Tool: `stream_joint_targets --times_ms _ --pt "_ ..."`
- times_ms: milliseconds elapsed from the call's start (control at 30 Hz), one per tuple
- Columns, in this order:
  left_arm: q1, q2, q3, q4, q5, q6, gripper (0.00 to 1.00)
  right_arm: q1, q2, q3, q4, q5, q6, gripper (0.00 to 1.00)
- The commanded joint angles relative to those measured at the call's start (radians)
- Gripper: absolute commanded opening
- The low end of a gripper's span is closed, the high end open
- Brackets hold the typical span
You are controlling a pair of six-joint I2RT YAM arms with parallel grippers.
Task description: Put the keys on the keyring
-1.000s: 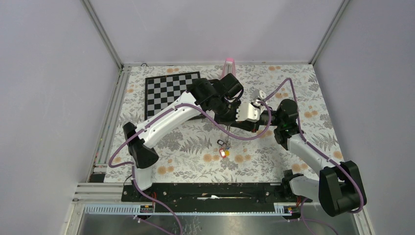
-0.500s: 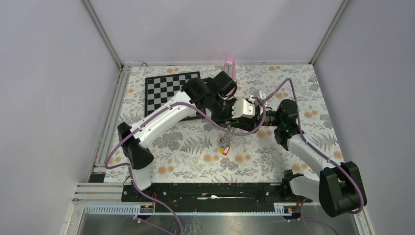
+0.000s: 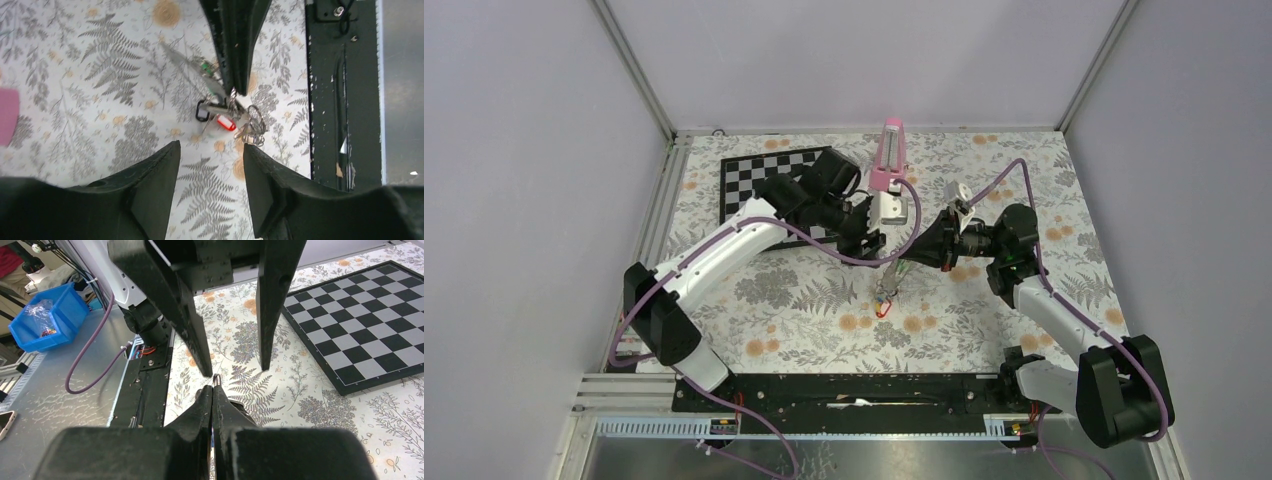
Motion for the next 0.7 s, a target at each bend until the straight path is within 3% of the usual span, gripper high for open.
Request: stream_joint_targets --times_ms 0,433,667 --pt "-0.005 -0.044 -0.09 0.213 0.131 -0.032 0.55 -0.012 -0.026 0.025 0.084 -0.02 0.024 0.0" --pt "-0.005 -0.067 -0.262 0.493 0.189 -0.177 0.55 -0.015 -0.021 0.023 0.082 -0.021 0.026 0.0" --pt "-0.007 -0.069 -0.28 0.5 0.212 -0.183 0.48 -0.018 -0.012 0.023 0.074 -0.021 0.016 0.0"
